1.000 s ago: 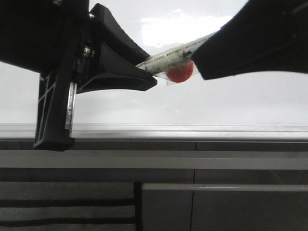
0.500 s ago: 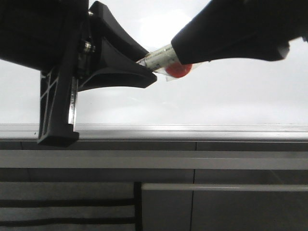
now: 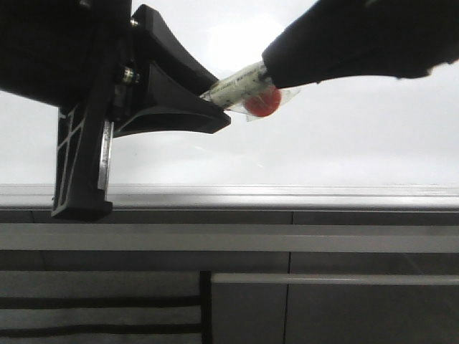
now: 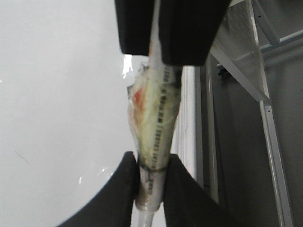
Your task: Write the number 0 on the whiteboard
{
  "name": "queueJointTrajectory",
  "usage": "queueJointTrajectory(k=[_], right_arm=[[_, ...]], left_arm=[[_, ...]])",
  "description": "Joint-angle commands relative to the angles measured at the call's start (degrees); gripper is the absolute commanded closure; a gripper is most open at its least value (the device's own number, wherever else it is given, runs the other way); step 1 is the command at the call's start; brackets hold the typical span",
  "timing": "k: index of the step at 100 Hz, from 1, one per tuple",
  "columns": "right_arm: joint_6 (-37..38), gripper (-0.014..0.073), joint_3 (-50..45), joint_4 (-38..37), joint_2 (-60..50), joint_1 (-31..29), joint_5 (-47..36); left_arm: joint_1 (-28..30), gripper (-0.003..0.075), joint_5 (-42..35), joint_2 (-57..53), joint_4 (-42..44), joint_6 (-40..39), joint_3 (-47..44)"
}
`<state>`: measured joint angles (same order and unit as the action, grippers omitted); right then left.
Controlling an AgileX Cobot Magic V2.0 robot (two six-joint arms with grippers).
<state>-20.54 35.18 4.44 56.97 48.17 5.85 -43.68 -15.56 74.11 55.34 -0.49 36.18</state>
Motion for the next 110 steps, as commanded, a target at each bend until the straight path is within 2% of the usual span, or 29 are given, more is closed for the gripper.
queueJointTrajectory(k=[1,7,14,21,31,36,41,68,86,98,110], right_arm=[[-0.04,0.0664,2.05,-0.74,-0.53,-0.23,-5.85],[-0.04,0.0664,2.05,-0.97,-0.53,-0.23,-5.32],[-0.04,0.0664,2.05,-0.97,-0.53,-0.23,-5.04],[-0.04,0.0664,2.05,-0.97,-0.53,-0.23,-4.95],[-0.04,0.0664,2.05,-0.97,-0.53,-0.33,-4.95],[-0.04,0.0663,2.05,-0.97,-0.53,-0.33,-4.95],[-0.04,0.0663,2.05,-0.97,-0.53,-0.33,-4.95],[-0.04,0.0663,1.21,-0.97,-1.35,-2.47,-2.31],[0.06,0.0663,-0.54,-0.97,-3.81,-7.86,0.61],[0.06,0.0663,-0.53,-0.97,-5.65,-8.86,2.70],[0.06,0.0663,-0.53,-1.09,-5.85,-8.86,5.36]], left_arm=[[-0.44,0.0738,-3.28,-1.56,-4.47,-1.94,1.95],[-0.44,0.0729,-3.28,-1.56,-5.62,-1.94,1.95],[-0.44,0.0670,-3.45,-1.56,-5.76,-1.94,1.95],[-0.44,0.0548,-3.45,-1.56,-5.76,-1.94,1.95],[-0.44,0.0291,-3.50,-1.56,-5.90,-1.94,1.95],[-0.44,0.0202,-3.28,-1.56,-7.64,-1.94,1.95],[-0.44,0.0158,-2.47,-1.82,-8.82,-1.94,1.95],[-0.44,0.0161,8.67,-9.07,-9.71,-1.94,1.95],[-0.44,0.0306,18.60,-13.88,-16.50,-1.94,1.95],[-0.44,0.0393,26.65,-16.22,-21.33,-1.94,1.95],[-0.20,0.0464,28.89,-17.15,-23.71,-1.94,1.83]])
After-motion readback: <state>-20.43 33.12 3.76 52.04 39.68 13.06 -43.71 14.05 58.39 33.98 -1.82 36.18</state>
